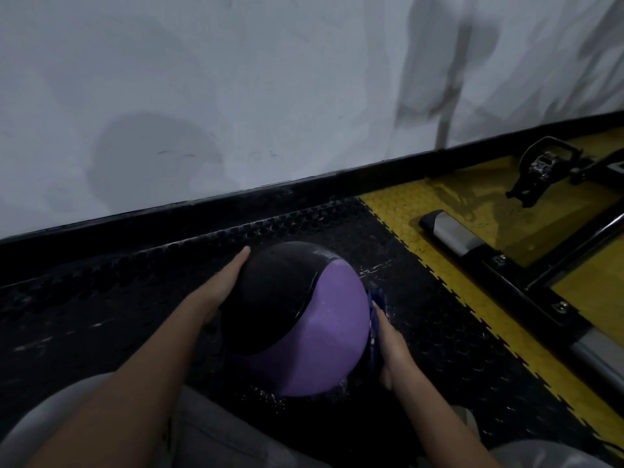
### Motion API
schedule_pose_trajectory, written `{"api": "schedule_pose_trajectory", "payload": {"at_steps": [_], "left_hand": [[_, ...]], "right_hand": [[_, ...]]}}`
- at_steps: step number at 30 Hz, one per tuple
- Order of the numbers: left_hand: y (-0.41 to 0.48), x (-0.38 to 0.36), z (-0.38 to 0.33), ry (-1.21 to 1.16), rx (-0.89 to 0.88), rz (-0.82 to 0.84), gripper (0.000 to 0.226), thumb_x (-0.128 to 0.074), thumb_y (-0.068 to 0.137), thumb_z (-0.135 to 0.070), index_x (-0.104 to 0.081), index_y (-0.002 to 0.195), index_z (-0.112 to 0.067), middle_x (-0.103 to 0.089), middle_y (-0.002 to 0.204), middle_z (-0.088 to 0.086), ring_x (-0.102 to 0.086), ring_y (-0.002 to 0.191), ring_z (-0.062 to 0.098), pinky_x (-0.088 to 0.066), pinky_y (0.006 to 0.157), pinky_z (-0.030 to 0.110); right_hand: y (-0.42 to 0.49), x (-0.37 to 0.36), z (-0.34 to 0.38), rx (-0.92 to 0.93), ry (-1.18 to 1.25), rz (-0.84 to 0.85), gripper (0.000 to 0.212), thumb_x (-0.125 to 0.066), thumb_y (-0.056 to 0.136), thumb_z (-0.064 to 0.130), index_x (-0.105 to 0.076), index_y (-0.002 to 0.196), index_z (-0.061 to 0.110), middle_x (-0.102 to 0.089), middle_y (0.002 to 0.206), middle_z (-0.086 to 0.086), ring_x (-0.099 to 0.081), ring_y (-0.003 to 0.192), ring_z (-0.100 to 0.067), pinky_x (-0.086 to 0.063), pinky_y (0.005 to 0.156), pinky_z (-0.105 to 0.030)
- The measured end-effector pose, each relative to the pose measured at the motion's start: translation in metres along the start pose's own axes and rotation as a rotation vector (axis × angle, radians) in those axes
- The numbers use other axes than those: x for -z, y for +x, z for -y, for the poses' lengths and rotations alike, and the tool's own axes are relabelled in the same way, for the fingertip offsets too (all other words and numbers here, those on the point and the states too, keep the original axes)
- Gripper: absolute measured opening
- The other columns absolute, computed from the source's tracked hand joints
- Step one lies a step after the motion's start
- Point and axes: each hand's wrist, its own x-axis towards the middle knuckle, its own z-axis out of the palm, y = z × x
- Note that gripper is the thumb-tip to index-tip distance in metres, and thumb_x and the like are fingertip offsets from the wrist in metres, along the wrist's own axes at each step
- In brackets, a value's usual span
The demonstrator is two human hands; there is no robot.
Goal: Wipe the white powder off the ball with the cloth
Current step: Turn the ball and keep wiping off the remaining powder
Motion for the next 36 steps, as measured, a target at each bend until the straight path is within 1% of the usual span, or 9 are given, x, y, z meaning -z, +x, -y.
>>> {"api": "schedule_pose_trajectory", "payload": {"at_steps": [5, 8, 12, 16, 19, 22, 26, 30, 36], "left_hand": [[-0.008, -0.012, 0.001, -0.197, 0.086, 0.122, 0.047, -0.05, 0.085, -0.058, -0.07, 0.094, -0.016, -0.073, 0.086, 0.009, -0.066, 0.087, 0.026, -0.05, 0.077, 0.032], [-0.009, -0.018, 0.004, -0.26, 0.029, 0.128, 0.045, -0.049, 0.087, -0.054, -0.07, 0.099, -0.016, -0.073, 0.092, 0.008, -0.066, 0.09, 0.023, -0.05, 0.082, 0.032], [-0.007, -0.022, 0.014, -0.333, 0.002, 0.107, 0.051, -0.05, 0.084, -0.058, -0.068, 0.106, -0.017, -0.071, 0.102, 0.007, -0.066, 0.097, 0.023, -0.047, 0.094, 0.036], [-0.008, -0.035, 0.019, -0.425, 0.017, 0.156, 0.056, -0.043, 0.087, -0.059, -0.068, 0.104, -0.012, -0.071, 0.101, 0.01, -0.067, 0.093, 0.023, -0.05, 0.079, 0.033], [-0.003, -0.049, 0.016, -0.479, -0.012, 0.217, 0.059, -0.034, 0.091, -0.058, -0.069, 0.097, -0.01, -0.072, 0.096, 0.01, -0.07, 0.082, 0.019, -0.05, 0.072, 0.031], [-0.002, -0.056, 0.018, -0.423, -0.025, 0.202, 0.056, -0.034, 0.092, -0.057, -0.068, 0.098, -0.012, -0.072, 0.091, 0.006, -0.068, 0.08, 0.016, -0.05, 0.071, 0.028], [0.005, -0.048, 0.014, -0.193, -0.106, -0.02, 0.066, -0.042, 0.085, -0.066, -0.058, 0.119, -0.011, -0.061, 0.119, 0.009, -0.057, 0.107, 0.02, -0.04, 0.1, 0.035], [-0.006, -0.054, 0.002, 0.221, -0.538, -0.178, 0.075, -0.044, 0.072, -0.071, -0.043, 0.132, -0.024, -0.038, 0.126, -0.006, -0.038, 0.119, 0.011, -0.029, 0.106, 0.032], [-0.021, -0.043, 0.001, 0.346, -0.511, -0.178, 0.055, -0.055, 0.079, -0.055, -0.047, 0.121, -0.021, -0.039, 0.119, -0.003, -0.039, 0.119, 0.018, -0.03, 0.107, 0.039]], "right_hand": [[0.007, 0.002, -0.002, -0.067, 0.12, 0.118, 0.045, -0.054, 0.087, 0.053, -0.069, 0.099, 0.012, -0.07, 0.079, -0.008, -0.064, 0.069, -0.026, -0.05, 0.058, -0.031], [0.012, 0.001, -0.007, -0.016, 0.176, 0.101, 0.045, -0.061, 0.083, 0.049, -0.069, 0.107, 0.012, -0.07, 0.093, -0.009, -0.064, 0.077, -0.027, -0.051, 0.061, -0.031], [0.019, 0.006, -0.01, 0.014, 0.186, 0.099, 0.033, -0.062, 0.082, 0.042, -0.068, 0.099, 0.014, -0.068, 0.083, -0.007, -0.062, 0.073, -0.024, -0.046, 0.063, -0.03], [0.024, 0.013, 0.001, 0.132, 0.154, 0.03, 0.04, -0.061, 0.082, 0.045, -0.067, 0.11, 0.017, -0.071, 0.102, -0.009, -0.066, 0.094, -0.028, -0.05, 0.071, -0.033], [0.024, 0.02, 0.016, 0.233, 0.188, -0.011, 0.034, -0.061, 0.085, 0.042, -0.065, 0.112, 0.022, -0.071, 0.099, -0.005, -0.067, 0.089, -0.023, -0.049, 0.066, -0.03], [0.02, 0.021, 0.026, 0.299, 0.165, -0.045, 0.017, -0.056, 0.091, 0.035, -0.063, 0.103, 0.026, -0.068, 0.089, 0.0, -0.063, 0.076, -0.017, -0.046, 0.063, -0.028], [0.017, 0.016, 0.029, 0.325, 0.085, -0.044, 0.008, -0.054, 0.093, 0.035, -0.06, 0.091, 0.03, -0.067, 0.094, -0.002, -0.063, 0.09, -0.022, -0.049, 0.083, -0.04], [0.009, 0.011, 0.031, 0.395, 0.005, -0.029, 0.011, -0.053, 0.094, 0.032, -0.061, 0.087, 0.031, -0.068, 0.092, -0.003, -0.063, 0.092, -0.025, -0.047, 0.088, -0.042], [0.007, 0.007, 0.031, 0.48, -0.236, -0.113, 0.032, -0.053, 0.085, 0.051, -0.066, 0.088, 0.022, -0.064, 0.099, -0.013, -0.059, 0.086, -0.022, -0.044, 0.079, -0.035]]}}
